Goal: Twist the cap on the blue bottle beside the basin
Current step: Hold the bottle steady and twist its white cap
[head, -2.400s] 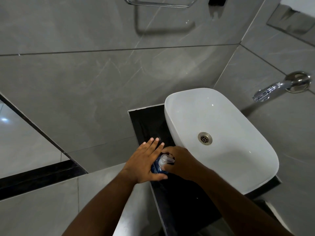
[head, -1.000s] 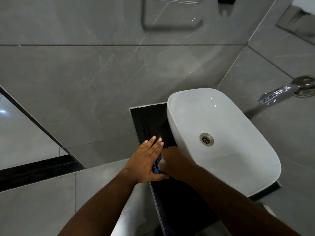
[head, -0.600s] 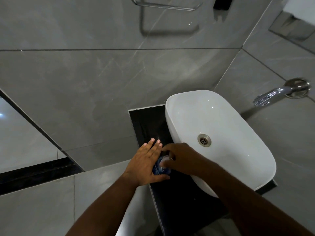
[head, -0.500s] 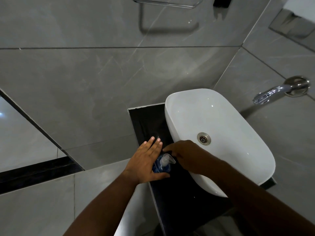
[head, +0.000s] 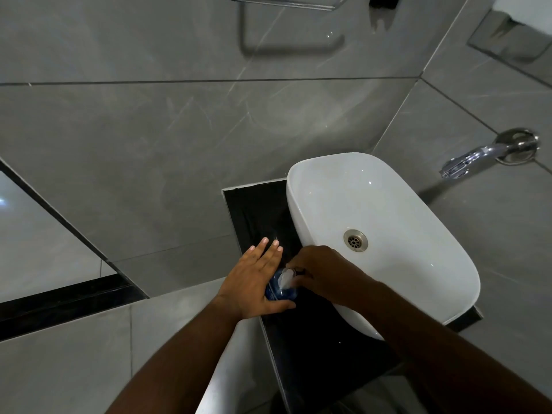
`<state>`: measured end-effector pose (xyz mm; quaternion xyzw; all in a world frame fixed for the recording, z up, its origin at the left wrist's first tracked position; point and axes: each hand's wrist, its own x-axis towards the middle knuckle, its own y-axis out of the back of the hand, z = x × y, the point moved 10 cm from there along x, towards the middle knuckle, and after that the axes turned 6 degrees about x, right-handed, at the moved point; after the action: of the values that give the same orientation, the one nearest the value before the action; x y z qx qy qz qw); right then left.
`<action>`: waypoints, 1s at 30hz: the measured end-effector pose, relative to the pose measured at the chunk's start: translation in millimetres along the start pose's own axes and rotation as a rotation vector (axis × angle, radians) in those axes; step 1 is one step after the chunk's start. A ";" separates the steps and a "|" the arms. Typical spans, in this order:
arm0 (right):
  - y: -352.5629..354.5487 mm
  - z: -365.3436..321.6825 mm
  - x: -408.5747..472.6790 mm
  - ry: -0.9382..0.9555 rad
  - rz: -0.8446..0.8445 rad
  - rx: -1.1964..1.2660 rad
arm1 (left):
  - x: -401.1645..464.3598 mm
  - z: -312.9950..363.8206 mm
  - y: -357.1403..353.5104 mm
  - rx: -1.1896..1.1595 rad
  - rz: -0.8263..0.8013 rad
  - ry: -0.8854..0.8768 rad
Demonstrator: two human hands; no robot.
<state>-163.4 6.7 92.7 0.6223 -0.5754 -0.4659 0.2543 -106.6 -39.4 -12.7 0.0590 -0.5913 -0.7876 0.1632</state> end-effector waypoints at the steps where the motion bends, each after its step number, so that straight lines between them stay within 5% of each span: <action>1: -1.4 0.4 1.3 -0.016 0.004 -0.002 | 0.2 -0.4 -0.9 0.005 -0.003 0.000; 15: -6.6 18.8 0.7 -0.044 0.150 0.160 | 1.6 -2.5 -2.2 -0.054 -0.009 -0.014; 21: -34.2 40.8 -11.0 -0.186 0.143 0.317 | -23.8 -8.2 -11.5 -0.383 -0.004 0.201; 25: -52.7 46.1 -12.8 -0.248 0.166 0.405 | -39.8 -8.7 -12.1 -0.541 0.143 0.354; 30: -49.9 41.9 5.2 -0.210 0.239 0.545 | -25.2 -24.4 -0.6 -0.587 0.214 0.362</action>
<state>-176.6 21.3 30.4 0.5440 -0.7712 -0.3232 0.0701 -76.0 -53.2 -22.9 0.0862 -0.3041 -0.8791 0.3567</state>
